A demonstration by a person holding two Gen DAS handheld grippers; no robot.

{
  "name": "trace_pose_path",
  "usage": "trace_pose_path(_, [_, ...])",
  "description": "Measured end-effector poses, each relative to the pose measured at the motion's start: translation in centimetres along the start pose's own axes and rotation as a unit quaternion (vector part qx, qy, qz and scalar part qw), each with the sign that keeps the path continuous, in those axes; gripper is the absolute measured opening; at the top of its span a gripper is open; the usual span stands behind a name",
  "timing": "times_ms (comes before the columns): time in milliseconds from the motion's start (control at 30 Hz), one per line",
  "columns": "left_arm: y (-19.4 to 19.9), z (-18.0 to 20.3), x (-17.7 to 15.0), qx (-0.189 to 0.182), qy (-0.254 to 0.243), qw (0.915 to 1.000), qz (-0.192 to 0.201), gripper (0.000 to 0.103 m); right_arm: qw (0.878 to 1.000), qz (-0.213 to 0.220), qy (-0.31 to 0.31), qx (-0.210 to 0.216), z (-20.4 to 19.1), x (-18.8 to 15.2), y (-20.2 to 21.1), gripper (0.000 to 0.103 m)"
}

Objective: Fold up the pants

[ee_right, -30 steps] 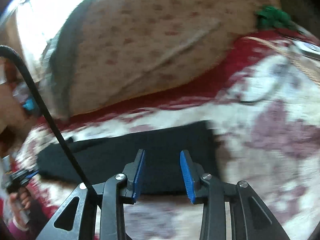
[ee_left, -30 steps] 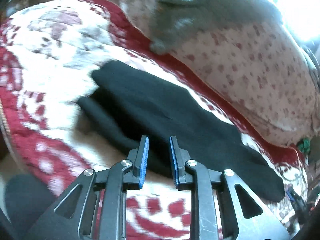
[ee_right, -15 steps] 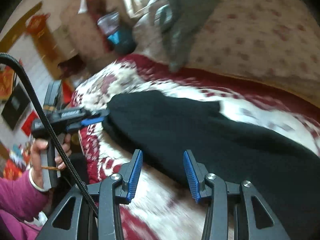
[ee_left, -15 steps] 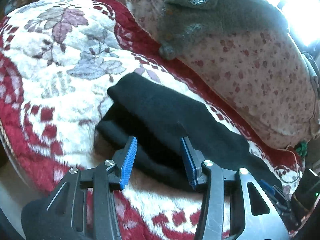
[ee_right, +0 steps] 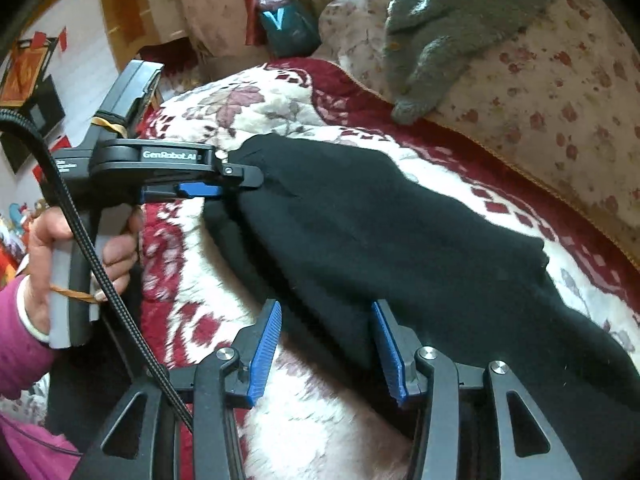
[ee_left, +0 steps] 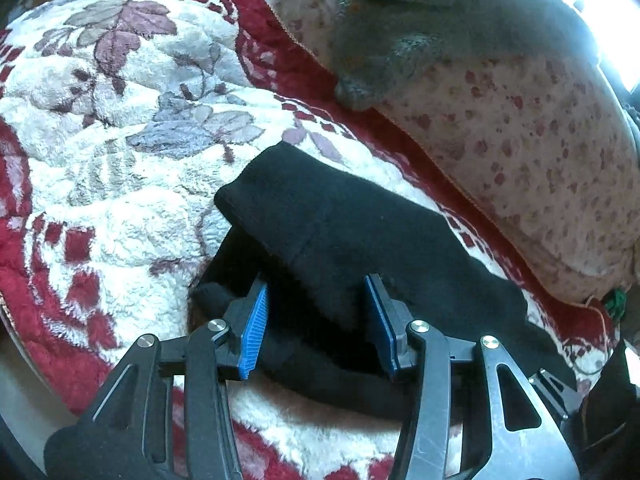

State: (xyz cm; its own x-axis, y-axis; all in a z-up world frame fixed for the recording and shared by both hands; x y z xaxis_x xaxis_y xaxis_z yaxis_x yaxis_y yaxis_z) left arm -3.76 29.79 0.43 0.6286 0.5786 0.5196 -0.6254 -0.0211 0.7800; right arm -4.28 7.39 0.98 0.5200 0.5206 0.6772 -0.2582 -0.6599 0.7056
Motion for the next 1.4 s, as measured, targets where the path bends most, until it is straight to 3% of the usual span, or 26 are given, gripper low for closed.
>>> trace_pose_path(100, [-0.3,-0.1,0.4,-0.005,0.009,0.9999,0.010,0.046,1.000,0.016,-0.013,0.003,0.8,0.5,-0.2,0.029])
trace_pose_path(133, [-0.4,-0.3,0.6,-0.009,0.022,0.9996,0.015,0.046,1.000,0.016,-0.012,-0.002,1.0,0.7,-0.4,0.018])
trace_pose_path(167, [-0.6,-0.5,0.7,-0.012,0.032,0.9992,0.019,0.037,1.000,0.013,-0.010,-0.011,1.2,0.8,-0.7,0.013])
trace_pose_path(233, [-0.9,-0.8,0.9,-0.011,0.040,0.9990,0.016,0.029,1.000,0.015,-0.015,-0.009,1.6,1.1,-0.6,0.011])
trace_pose_path(333, [0.0,-0.7,0.9,-0.009,0.033,0.9991,0.027,0.023,0.999,0.027,-0.031,0.012,1.6,1.5,0.3,0.013])
trace_pose_path(400, [0.5,-0.4,0.8,-0.007,0.027,0.9991,0.032,0.021,0.999,0.044,-0.019,0.014,0.7,1.7,1.1,0.028])
trace_pose_path(433, [0.7,-0.2,0.8,-0.007,0.026,0.9991,0.034,0.021,0.999,0.045,-0.003,0.002,0.2,1.7,1.1,0.045])
trace_pose_path(467, [1.0,0.0,0.9,-0.007,0.024,0.9990,0.037,0.020,0.999,0.041,0.016,-0.006,-0.5,1.8,0.9,0.051])
trace_pose_path(600, [1.6,0.4,1.0,-0.012,0.024,0.9988,0.042,0.019,0.997,0.019,0.071,-0.020,-2.5,1.6,-0.9,0.051])
trace_pose_path(633, [1.7,0.4,1.1,-0.013,0.025,0.9987,0.042,0.019,0.996,0.012,0.084,-0.039,-2.7,1.5,-1.5,0.047])
trace_pose_path(667, [1.8,0.4,1.0,-0.015,0.025,0.9987,0.042,0.019,0.994,0.004,0.094,-0.063,-2.7,1.5,-2.1,0.034])
trace_pose_path(700, [1.9,0.4,1.0,-0.016,0.026,0.9987,0.041,0.018,0.994,0.001,0.093,-0.066,-2.4,1.6,-2.5,0.031])
trace_pose_path(767, [2.1,0.3,0.9,-0.019,0.026,0.9987,0.040,0.018,0.997,0.005,0.066,-0.048,-1.4,1.8,-2.5,0.015])
trace_pose_path(833, [2.5,0.1,0.8,-0.021,0.029,0.9986,0.039,0.018,0.999,0.014,0.038,-0.026,-0.6,2.2,-1.9,0.008])
trace_pose_path(1033, [3.4,-1.5,-0.5,-0.010,0.030,0.9990,0.032,0.016,0.999,0.022,0.040,0.004,-1.9,2.1,0.3,0.008])
trace_pose_path(1133, [1.7,-2.7,-1.7,0.008,0.044,0.9990,0.003,0.016,0.999,-0.002,0.035,0.007,-2.0,1.1,-1.4,0.008])
trace_pose_path(1200, [1.7,-2.9,-1.9,0.001,0.050,0.9987,0.007,0.019,1.000,-0.008,0.016,0.008,-1.5,0.4,-2.6,0.009])
trace_pose_path(1233, [1.9,-2.9,-1.9,0.002,0.050,0.9987,0.010,0.019,1.000,-0.002,0.010,0.011,-1.4,0.4,-2.5,0.012])
trace_pose_path(1333, [2.8,-2.8,-1.8,0.012,0.050,0.9986,0.015,0.026,1.000,-0.008,-0.001,0.028,-1.5,0.8,-2.0,0.034])
trace_pose_path(1400, [3.5,-2.8,-1.7,0.019,0.049,0.9984,0.021,0.030,0.999,-0.009,-0.006,0.033,-1.6,0.8,-1.1,0.036])
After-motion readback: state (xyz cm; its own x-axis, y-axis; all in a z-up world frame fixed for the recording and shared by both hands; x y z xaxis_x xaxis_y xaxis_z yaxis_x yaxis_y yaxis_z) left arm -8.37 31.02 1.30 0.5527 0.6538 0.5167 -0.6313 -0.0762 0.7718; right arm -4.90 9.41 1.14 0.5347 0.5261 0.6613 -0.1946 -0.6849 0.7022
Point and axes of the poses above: each gripper's, at about its wrist camera, not at the fingertips, and y roughly against the way its jaws point, z to its right, x to its top, the point moved 2 cm from there along -y, roughly the way its jaws point, and after that the axes turned 2 degrees about x, right-handed, at the moved point
